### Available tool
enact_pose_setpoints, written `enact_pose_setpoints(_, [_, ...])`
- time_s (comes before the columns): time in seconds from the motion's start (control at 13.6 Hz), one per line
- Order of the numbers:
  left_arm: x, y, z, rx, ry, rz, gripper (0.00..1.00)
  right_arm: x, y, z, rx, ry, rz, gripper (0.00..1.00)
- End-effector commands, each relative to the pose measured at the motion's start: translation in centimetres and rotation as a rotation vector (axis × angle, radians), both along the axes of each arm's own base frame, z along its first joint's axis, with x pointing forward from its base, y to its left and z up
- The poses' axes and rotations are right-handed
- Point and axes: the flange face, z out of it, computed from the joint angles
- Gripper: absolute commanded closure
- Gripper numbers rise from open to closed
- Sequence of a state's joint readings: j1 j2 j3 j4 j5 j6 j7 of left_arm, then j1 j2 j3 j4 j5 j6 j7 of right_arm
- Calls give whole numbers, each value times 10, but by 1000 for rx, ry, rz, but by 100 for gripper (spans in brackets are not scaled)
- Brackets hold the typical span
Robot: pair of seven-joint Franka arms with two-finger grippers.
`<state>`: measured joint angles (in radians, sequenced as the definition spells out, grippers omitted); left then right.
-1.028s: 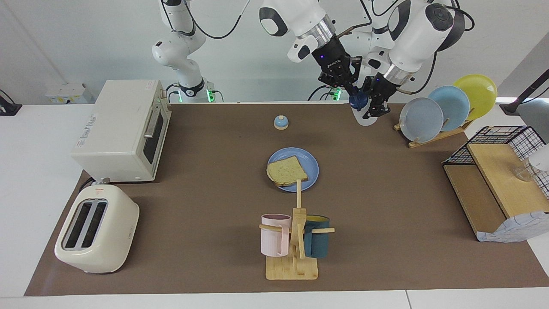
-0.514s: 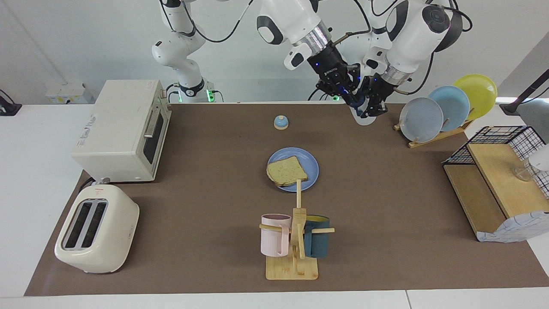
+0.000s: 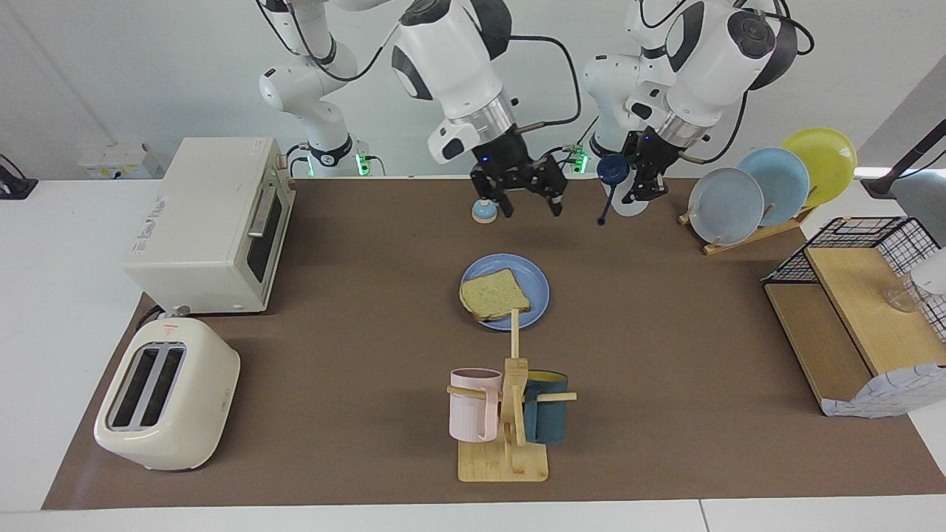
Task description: Put bread on plate and add seasoning
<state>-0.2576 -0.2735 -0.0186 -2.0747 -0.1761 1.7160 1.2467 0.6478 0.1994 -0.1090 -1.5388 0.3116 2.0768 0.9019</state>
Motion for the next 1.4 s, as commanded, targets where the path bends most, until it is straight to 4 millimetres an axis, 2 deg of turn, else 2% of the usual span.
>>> enact_pose_setpoints(0.0, [1, -22, 8, 105, -80, 42, 100, 19, -103, -1, -119, 70, 113, 0])
enact_pose_setpoints(0.07, [4, -30, 6, 136, -87, 60, 100, 23, -149, -1, -184, 104, 180, 0])
enact_pose_setpoints(0.22, [14, -66, -5, 238, -109, 85, 100, 17, -225, 15, -361, 138, 268, 0])
enact_pose_setpoints(0.29, [13, -75, -9, 291, -131, 100, 100, 11, -255, 22, -372, 176, 276, 0])
enact_pose_setpoints(0.37, [13, -83, -13, 340, -155, 95, 100, 2, -285, 34, -374, 191, 307, 0])
enact_pose_setpoints(0.44, [14, -86, -20, 373, -159, 103, 100, -6, -304, 37, -385, 213, 354, 0])
enact_pose_setpoints(0.59, [15, -110, -39, 461, -181, 73, 100, -7, -344, 35, -393, 230, 355, 0])
enact_pose_setpoints(0.81, [19, -154, -82, 594, -201, 77, 100, -7, -369, 31, -385, 219, 419, 0])
enact_pose_setpoints(1.1, [23, -201, -129, 790, -230, 35, 100, 1, -386, 31, -404, 174, 392, 0])
enact_pose_setpoints(1.25, [25, -236, -168, 920, -247, 11, 100, 1, -393, 34, -417, 167, 385, 0])
enact_pose_setpoints(1.32, [30, -244, -180, 954, -255, 10, 100, 0, -401, 33, -413, 172, 369, 0])
